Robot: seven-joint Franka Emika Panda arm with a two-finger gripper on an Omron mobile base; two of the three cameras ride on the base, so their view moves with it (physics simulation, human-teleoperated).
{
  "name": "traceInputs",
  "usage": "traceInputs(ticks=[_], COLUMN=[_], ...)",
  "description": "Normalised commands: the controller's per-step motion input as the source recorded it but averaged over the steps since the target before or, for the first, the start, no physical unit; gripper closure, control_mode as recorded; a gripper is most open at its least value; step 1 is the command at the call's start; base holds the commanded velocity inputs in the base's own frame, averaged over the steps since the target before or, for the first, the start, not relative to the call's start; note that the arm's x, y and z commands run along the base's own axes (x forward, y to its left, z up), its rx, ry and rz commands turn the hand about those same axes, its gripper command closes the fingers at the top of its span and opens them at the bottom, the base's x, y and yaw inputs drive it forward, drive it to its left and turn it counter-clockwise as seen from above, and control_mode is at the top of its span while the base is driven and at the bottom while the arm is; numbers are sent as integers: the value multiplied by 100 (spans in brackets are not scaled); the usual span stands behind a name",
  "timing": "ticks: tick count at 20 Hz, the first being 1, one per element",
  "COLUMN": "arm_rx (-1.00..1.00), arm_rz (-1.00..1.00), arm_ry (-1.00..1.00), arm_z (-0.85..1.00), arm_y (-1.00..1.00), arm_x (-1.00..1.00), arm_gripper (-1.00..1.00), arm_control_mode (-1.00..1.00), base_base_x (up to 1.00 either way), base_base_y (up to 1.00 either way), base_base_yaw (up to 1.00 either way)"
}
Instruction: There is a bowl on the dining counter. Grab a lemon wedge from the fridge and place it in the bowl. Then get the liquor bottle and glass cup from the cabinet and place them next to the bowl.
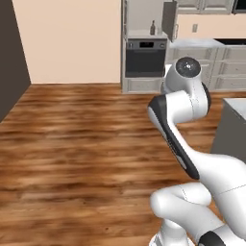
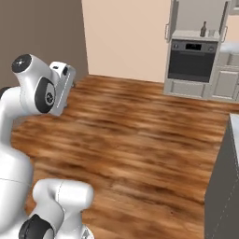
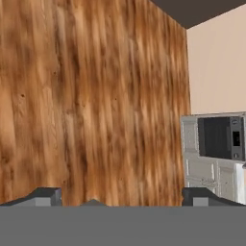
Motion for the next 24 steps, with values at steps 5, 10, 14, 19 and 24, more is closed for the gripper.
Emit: traceInputs(ticks=[5,10,14,19,24], arm_rx=[0,0,0,0,0], arm_rz=[0,0,0,0,0], arm_ry=[0,0,0,0,0], arm_z=[0,0,0,0,0], arm_y=[0,0,0,0,0], arm_x=[0,0,0,0,0], arm_gripper=[-100,-100,-100,-100,-100], arm_control_mode=[100,100,100,100,100], base_base_x=[100,100,100,100,100], base_base_y=[0,-7,-20,-20,-10], base_base_yaw=[-1,-2,-12,-21,-19])
